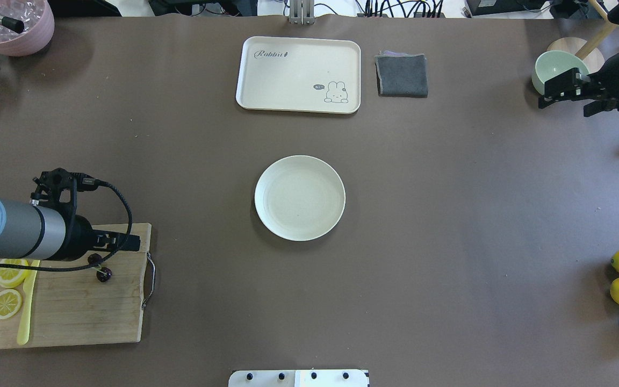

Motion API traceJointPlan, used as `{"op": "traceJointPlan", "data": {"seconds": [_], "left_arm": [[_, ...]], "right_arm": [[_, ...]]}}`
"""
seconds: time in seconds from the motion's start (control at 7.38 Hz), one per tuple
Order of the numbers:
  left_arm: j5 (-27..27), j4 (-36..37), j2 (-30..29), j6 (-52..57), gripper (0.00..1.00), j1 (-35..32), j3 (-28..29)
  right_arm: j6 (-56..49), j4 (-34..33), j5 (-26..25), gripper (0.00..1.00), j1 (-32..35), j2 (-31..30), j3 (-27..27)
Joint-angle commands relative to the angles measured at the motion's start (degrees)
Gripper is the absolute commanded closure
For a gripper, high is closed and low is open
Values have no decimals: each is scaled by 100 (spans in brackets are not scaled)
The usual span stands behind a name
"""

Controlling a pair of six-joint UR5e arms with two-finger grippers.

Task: Place red cherry on plate
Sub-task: 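Release the plate and raise the right gripper while the left gripper reaches for cherries, then grasp the dark red cherries by the stem with the left gripper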

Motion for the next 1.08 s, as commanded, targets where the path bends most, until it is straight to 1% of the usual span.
{"op": "traceJointPlan", "data": {"seconds": [0.0, 0.14, 0.27, 0.41, 0.54, 0.68, 0.95], "left_arm": [[130, -529, 547, 9, 11, 246, 13], [139, -549, 566, 0, 19, 351, 22], [243, -549, 566, -9, 36, 474, 39], [288, -549, 558, -9, 59, 571, 57], [288, -558, 540, -9, 90, 572, 57], [297, -567, 549, -9, 100, 563, 57], [280, -567, 470, 0, 100, 476, -4]], "right_arm": [[-117, 4, 12, 0, 57, -80, 6], [-117, 4, 3, 0, 57, -115, 6], [-117, 22, 3, 0, 57, -167, 15], [-117, 22, 3, 0, 57, -159, 15], [-117, 22, 3, 0, 57, -159, 7], [-117, 22, 3, 0, 57, -159, 15], [-117, 22, 3, 0, 57, -159, 15]]}}
